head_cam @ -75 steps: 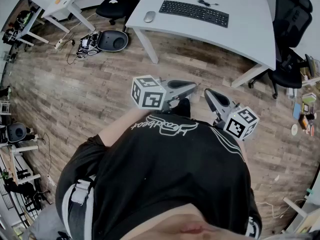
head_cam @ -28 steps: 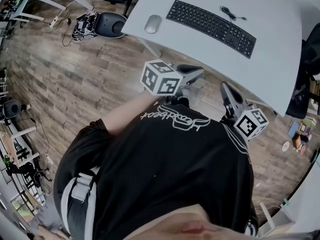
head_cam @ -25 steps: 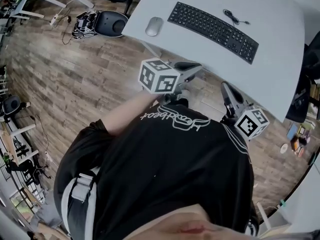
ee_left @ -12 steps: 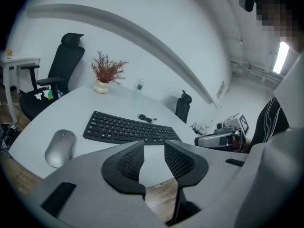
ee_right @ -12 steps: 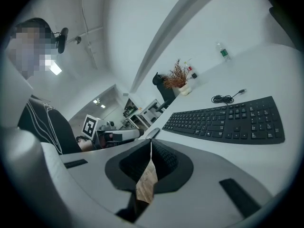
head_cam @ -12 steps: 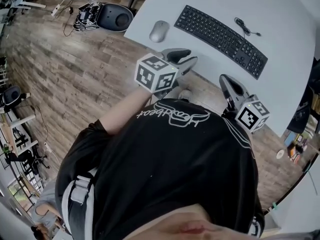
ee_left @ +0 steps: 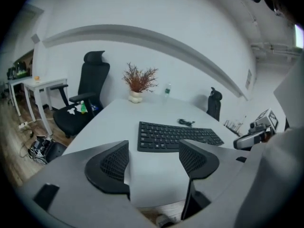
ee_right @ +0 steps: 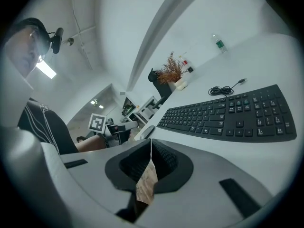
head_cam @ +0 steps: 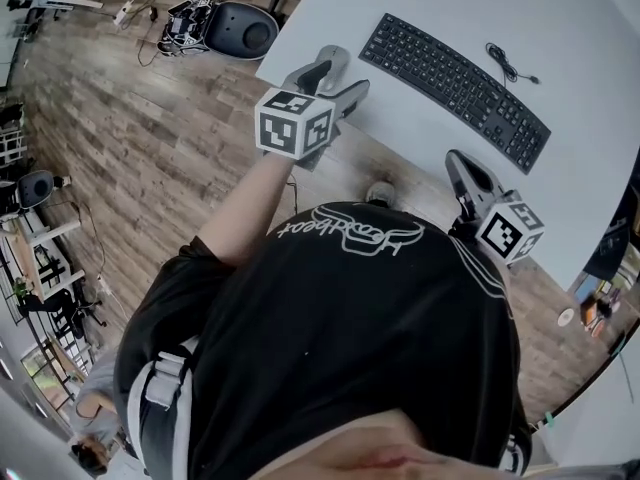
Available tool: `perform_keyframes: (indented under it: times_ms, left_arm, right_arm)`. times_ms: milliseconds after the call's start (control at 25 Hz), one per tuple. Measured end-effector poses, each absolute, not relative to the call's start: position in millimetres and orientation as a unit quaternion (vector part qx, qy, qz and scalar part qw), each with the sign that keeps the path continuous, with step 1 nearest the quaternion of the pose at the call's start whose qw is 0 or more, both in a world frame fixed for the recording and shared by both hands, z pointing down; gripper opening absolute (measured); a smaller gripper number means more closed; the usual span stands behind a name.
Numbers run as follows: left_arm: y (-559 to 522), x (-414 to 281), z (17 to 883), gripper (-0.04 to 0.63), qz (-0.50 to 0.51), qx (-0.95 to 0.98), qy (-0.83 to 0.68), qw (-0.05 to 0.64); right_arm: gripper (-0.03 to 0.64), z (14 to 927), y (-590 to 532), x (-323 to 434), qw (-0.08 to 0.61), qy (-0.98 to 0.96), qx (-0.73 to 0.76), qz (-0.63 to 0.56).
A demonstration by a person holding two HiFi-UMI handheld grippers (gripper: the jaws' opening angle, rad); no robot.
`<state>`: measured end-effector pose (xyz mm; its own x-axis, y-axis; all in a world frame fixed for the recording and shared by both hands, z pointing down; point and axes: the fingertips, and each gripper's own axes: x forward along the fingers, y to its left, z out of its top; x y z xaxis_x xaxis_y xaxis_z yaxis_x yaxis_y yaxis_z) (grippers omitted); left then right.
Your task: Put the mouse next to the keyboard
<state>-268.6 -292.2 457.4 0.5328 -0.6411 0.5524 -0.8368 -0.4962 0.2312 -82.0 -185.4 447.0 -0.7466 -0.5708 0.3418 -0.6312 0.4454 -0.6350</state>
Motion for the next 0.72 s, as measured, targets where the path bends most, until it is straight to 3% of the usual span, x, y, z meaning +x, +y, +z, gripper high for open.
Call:
perform_keyframes:
  times_ms: [200,720]
  left_arm:
    - [-316.7,-294.4,473.7,0.354,0.227,0.819,-0.479,0.221]
    - [-336.8,-319.3,533.0,0.356,0.318,0.785,-0.476,0.238]
  right_arm:
    - [0.011,457.0,-185.9,-81.6,0.043,-0.844,0.355,0.4]
    - [0.01,463.5,-185.9,-78.7,0.051,-0.838,0.362,0.406]
